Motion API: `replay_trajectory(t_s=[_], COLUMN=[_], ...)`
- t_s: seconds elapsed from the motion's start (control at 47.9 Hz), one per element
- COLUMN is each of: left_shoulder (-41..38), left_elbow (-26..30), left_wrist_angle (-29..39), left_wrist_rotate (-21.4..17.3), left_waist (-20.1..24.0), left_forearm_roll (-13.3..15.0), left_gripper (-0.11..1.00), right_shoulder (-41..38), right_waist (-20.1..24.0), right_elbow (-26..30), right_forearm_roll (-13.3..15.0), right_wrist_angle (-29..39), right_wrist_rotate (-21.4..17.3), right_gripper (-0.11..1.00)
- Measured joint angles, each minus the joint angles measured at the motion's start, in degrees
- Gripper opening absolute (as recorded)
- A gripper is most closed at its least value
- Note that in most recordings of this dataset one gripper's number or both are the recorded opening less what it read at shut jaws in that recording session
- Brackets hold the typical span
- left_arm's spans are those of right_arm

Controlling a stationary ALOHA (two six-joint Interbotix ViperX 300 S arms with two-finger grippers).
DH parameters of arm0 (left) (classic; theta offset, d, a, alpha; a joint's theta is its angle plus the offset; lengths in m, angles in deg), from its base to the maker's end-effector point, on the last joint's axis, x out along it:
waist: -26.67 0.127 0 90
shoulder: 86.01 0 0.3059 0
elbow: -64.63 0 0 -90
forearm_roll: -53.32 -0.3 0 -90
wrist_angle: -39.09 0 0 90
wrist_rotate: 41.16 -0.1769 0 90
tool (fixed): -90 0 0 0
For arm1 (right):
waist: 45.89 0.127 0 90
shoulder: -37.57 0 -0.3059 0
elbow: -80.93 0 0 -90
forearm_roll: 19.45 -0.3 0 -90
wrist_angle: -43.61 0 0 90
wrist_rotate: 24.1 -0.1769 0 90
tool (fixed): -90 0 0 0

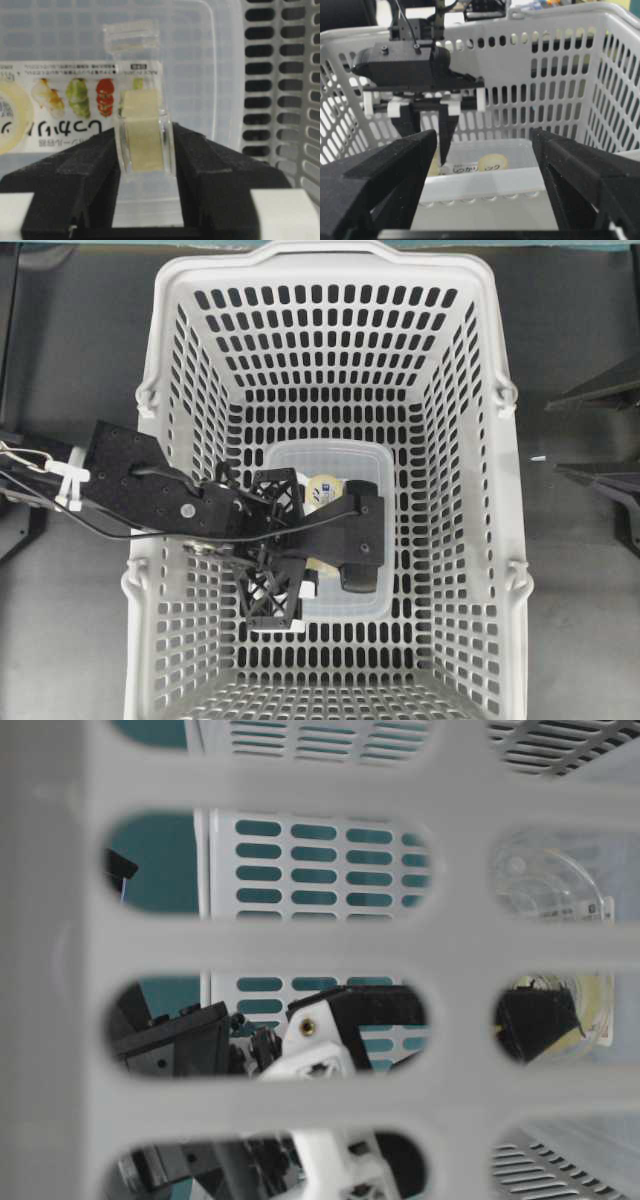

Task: Pick up the tape dispenser from the shopping basket with the left arm.
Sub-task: 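Lower the left gripper and close it around the tape dispenser, then lift the gripped tape dispenser upward out of the basket with the left gripper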

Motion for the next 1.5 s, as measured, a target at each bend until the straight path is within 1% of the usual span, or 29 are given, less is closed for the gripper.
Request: replay_trajectory(t_s=[0.188,0.397,0.501,0.585,0.877,1.504], left_shoulder=[2.55,6.59,7.73,8.0,7.91,7.91], left_elbow=[4.31,13.1,17.49,19.25,19.42,18.46], left_wrist_angle=[5.01,14.68,18.11,19.6,20.3,20.3], left_wrist_rotate=[-0.09,-0.09,-0.18,-0.18,-0.18,-0.18], left_waist=[0.35,2.02,2.29,2.02,2.02,1.76], left_forearm_roll=[0.0,0.0,-0.09,0.0,0.0,0.0], left_gripper=[0.29,0.29,0.29,0.29,0.29,0.29], right_shoulder=[0.62,0.79,0.7,0.79,0.7,0.88], right_waist=[0.0,0.0,0.09,0.09,0.0,0.0], right_elbow=[-0.18,-0.62,-0.79,-0.79,-0.88,-0.88], right_forearm_roll=[0.0,0.0,0.0,0.0,0.0,0.0], right_wrist_angle=[0.0,0.0,0.0,0.0,-0.09,0.0], right_wrist_rotate=[0.0,0.0,0.0,0.0,-1.41,-1.58], right_gripper=[0.74,0.74,0.74,0.74,0.74,0.74])
